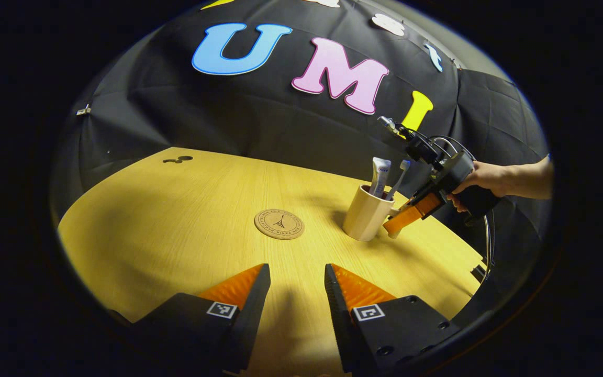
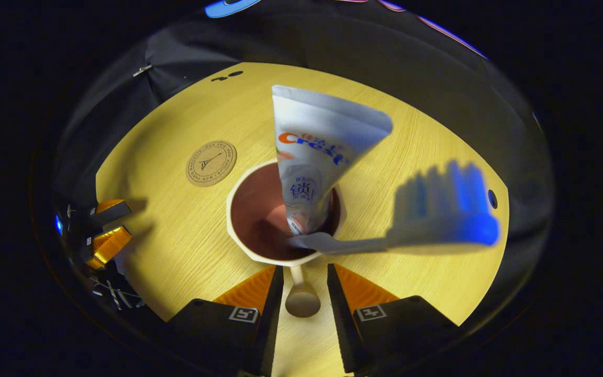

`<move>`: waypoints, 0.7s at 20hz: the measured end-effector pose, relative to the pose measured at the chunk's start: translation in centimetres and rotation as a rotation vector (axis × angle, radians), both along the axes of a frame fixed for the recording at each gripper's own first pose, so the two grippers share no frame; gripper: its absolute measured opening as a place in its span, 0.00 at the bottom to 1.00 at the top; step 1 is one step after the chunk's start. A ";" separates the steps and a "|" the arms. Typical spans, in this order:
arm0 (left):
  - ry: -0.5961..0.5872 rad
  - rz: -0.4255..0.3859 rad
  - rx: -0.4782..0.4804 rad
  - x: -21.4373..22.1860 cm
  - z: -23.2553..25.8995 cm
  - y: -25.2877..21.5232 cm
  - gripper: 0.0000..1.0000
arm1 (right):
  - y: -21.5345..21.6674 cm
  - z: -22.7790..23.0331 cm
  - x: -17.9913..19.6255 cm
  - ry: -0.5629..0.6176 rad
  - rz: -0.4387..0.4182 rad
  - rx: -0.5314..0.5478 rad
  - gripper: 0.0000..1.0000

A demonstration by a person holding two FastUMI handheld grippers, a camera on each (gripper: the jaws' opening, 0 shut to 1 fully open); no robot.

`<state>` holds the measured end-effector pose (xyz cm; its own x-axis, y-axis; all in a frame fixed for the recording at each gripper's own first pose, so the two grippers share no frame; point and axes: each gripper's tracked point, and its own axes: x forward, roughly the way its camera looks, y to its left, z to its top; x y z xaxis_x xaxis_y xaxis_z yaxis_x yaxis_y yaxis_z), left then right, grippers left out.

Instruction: Put the toothbrush and toothpaste on the desktop into the cup, then pick up the cup and place it on the coaster on the desktop.

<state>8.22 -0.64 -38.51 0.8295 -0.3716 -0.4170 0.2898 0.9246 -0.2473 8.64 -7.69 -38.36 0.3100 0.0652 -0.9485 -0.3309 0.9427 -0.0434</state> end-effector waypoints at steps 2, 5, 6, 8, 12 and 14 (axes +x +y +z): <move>0.002 0.007 -0.001 0.2 -0.2 0.6 0.66 | 0.0 -0.7 -0.2 0.033 0.014 -0.016 0.52; 0.005 0.021 -0.019 0.4 -0.3 1.2 0.66 | -0.1 -1.5 0.3 0.049 0.000 -0.034 0.52; 0.008 0.024 -0.028 0.6 -0.4 1.2 0.66 | -0.1 -1.6 0.5 0.053 -0.007 -0.035 0.53; 0.016 0.027 -0.035 0.8 -0.6 1.4 0.66 | -0.2 -1.8 0.4 0.077 -0.012 -0.042 0.53; 0.016 0.027 -0.038 1.0 -0.6 1.5 0.66 | 0.2 -2.1 0.5 0.108 -0.013 -0.043 0.49; 0.019 0.026 -0.032 1.0 -0.8 1.6 0.66 | 0.2 -2.4 0.5 0.113 -0.009 -0.049 0.36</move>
